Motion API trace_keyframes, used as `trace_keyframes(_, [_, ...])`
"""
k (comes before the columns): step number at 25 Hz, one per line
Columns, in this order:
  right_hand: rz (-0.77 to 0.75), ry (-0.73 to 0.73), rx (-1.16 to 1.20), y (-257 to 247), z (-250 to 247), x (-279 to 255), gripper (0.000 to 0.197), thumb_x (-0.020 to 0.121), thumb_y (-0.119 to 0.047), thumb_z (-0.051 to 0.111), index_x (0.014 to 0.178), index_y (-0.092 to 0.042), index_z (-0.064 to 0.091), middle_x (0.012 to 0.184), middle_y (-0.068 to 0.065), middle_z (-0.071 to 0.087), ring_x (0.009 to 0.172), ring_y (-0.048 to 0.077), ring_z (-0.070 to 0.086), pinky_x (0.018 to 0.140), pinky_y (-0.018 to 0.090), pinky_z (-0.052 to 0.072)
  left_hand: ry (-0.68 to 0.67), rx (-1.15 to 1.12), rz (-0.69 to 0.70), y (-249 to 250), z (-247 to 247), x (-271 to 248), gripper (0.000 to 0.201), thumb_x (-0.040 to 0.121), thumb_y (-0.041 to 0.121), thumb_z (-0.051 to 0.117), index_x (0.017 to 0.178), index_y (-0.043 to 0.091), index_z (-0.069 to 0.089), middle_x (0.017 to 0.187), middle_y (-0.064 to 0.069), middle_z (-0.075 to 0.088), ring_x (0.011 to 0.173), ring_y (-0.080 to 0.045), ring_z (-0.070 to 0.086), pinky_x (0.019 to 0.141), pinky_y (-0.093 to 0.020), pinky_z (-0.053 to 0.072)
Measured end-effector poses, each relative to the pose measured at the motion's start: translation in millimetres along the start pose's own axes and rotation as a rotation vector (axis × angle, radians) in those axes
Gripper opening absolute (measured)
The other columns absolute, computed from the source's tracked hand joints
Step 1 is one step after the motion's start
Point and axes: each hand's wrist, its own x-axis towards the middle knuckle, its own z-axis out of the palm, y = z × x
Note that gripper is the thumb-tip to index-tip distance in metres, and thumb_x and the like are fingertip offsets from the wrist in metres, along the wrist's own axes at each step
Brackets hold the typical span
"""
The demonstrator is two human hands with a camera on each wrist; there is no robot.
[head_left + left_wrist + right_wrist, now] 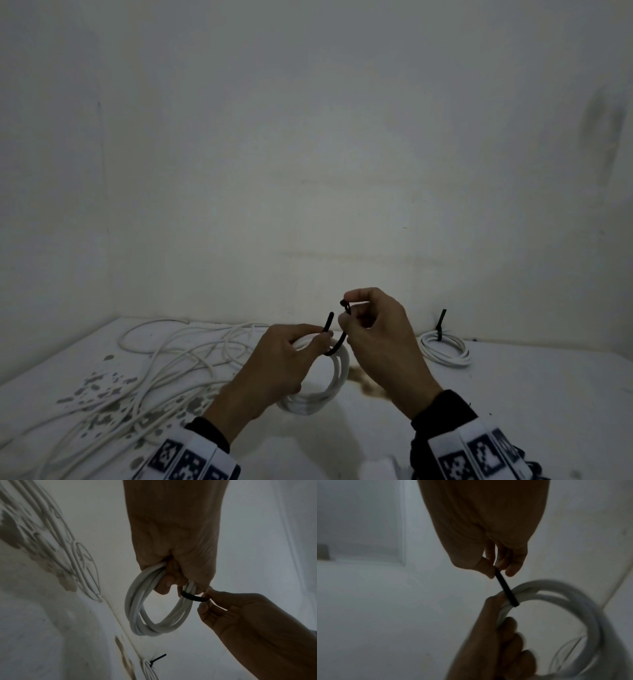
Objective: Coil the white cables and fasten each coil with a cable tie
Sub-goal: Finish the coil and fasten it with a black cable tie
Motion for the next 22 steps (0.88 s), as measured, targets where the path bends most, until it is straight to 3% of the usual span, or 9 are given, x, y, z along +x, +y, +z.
trace_keyframes(3, [-0.1,0.027,-0.214,5.8,0.3,0.9,0.017,0.094,-0.01,0.062,0.104,-0.023,0.065,0.085,-0.006,0.067,0.071,0.001,0.061,0.059,0.005,0.044,-0.024,0.137,0.128,-5.9,-2.0,3.3,0.013,0.092,0.025,0.065,0.09,0.028,0.078,0.084,0.018,0.075,0.075,0.003,0.069,0.059,-0.016,0.05])
trace_keyframes(5, [-0.145,0.032,-0.269,9.3,2.3,1.6,0.019,0.094,-0.01,0.062,0.107,-0.022,0.068,0.085,-0.007,0.068,0.071,-0.001,0.061,0.061,0.004,0.044,-0.035,0.187,0.193,-8.8,-2.4,5.4,0.013,0.092,0.024,0.065,0.091,0.027,0.078,0.085,0.019,0.075,0.083,0.003,0.07,0.076,-0.021,0.055])
trace_keyframes(7, [-0.172,0.047,-0.305,13.2,3.9,3.7,0.02,0.093,-0.01,0.062,0.109,-0.02,0.071,0.084,-0.007,0.068,0.068,-0.003,0.06,0.061,0.004,0.044,-0.039,0.212,0.223,-9.3,-1.8,6.6,0.014,0.092,0.024,0.065,0.09,0.028,0.078,0.085,0.019,0.075,0.084,0.003,0.07,0.082,-0.025,0.056])
trace_keyframes(12, [-0.216,0.04,-0.356,20.2,5.1,6.5,0.021,0.093,-0.011,0.062,0.107,-0.018,0.075,0.074,-0.014,0.062,0.063,-0.013,0.056,0.058,0.005,0.041,-0.042,0.258,0.234,-13.6,-2.6,8.6,0.014,0.091,0.029,0.065,0.09,0.025,0.078,0.083,0.015,0.076,0.08,-0.001,0.071,0.081,-0.033,0.056])
trace_keyframes(18, [-0.22,-0.062,-0.493,23.4,-0.4,8.0,0.022,0.098,-0.015,0.056,0.114,-0.021,0.071,0.089,-0.009,0.061,0.068,-0.004,0.054,0.064,-0.001,0.038,-0.038,0.338,0.235,-16.4,-3.4,8.4,0.015,0.09,0.029,0.065,0.084,0.029,0.079,0.081,0.016,0.075,0.076,0.002,0.068,0.073,-0.02,0.053])
trace_keyframes(22, [-0.19,-0.135,-0.437,27.2,0.5,7.2,0.024,0.1,-0.011,0.049,0.105,-0.02,0.07,0.091,-0.008,0.065,0.066,-0.003,0.055,0.062,0.005,0.04,-0.034,0.36,0.252,-16.0,0.0,9.6,0.019,0.089,0.027,0.063,0.08,0.017,0.076,0.075,0.003,0.074,0.071,-0.012,0.069,0.072,-0.035,0.052])
